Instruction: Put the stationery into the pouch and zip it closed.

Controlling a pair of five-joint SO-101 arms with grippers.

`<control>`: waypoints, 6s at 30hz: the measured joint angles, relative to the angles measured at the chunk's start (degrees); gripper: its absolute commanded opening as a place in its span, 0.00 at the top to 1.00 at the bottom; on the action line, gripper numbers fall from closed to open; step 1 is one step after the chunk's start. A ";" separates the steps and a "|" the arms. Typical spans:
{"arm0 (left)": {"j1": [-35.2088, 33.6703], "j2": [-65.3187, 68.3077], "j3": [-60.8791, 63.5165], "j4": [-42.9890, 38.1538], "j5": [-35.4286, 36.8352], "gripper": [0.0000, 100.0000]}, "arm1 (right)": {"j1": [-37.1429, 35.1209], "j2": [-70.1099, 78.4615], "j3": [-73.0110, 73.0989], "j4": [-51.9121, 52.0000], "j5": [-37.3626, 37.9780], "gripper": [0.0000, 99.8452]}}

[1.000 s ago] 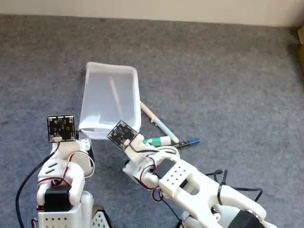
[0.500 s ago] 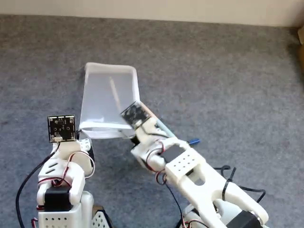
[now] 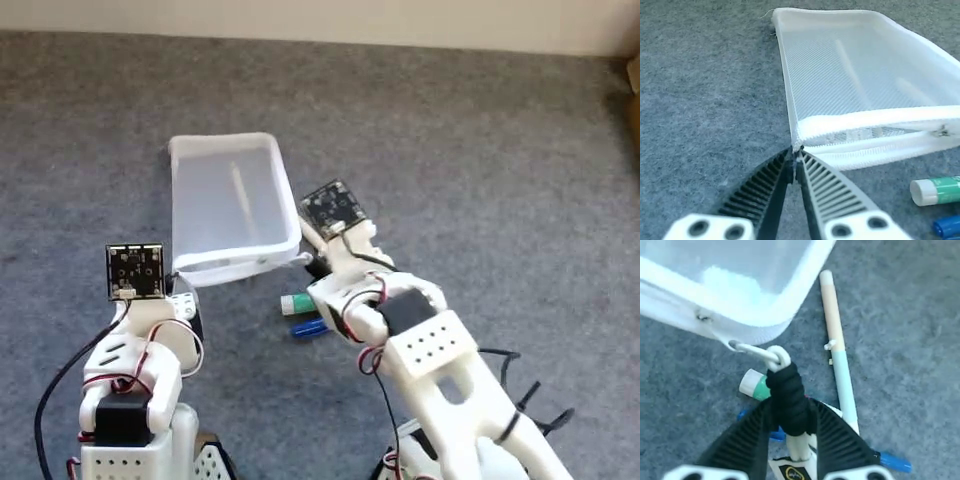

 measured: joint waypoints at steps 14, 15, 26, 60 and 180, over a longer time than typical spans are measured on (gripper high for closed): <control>0.09 0.00 0.00 0.00 0.00 1.00 | 5.63 -1.23 0.00 0.00 -2.64 0.99; 0.09 0.00 0.00 0.00 0.09 1.00 | 5.63 -1.23 0.00 0.18 -2.64 0.99; 0.00 0.00 0.00 -0.09 -0.18 0.96 | 0.53 -2.02 0.00 5.54 1.41 0.99; -0.53 -0.35 5.63 -9.32 -5.10 1.00 | -5.71 -37.27 3.08 17.41 4.66 0.78; -21.89 46.68 -47.91 22.68 -7.03 1.00 | -1.05 61.63 -53.98 12.31 5.01 0.78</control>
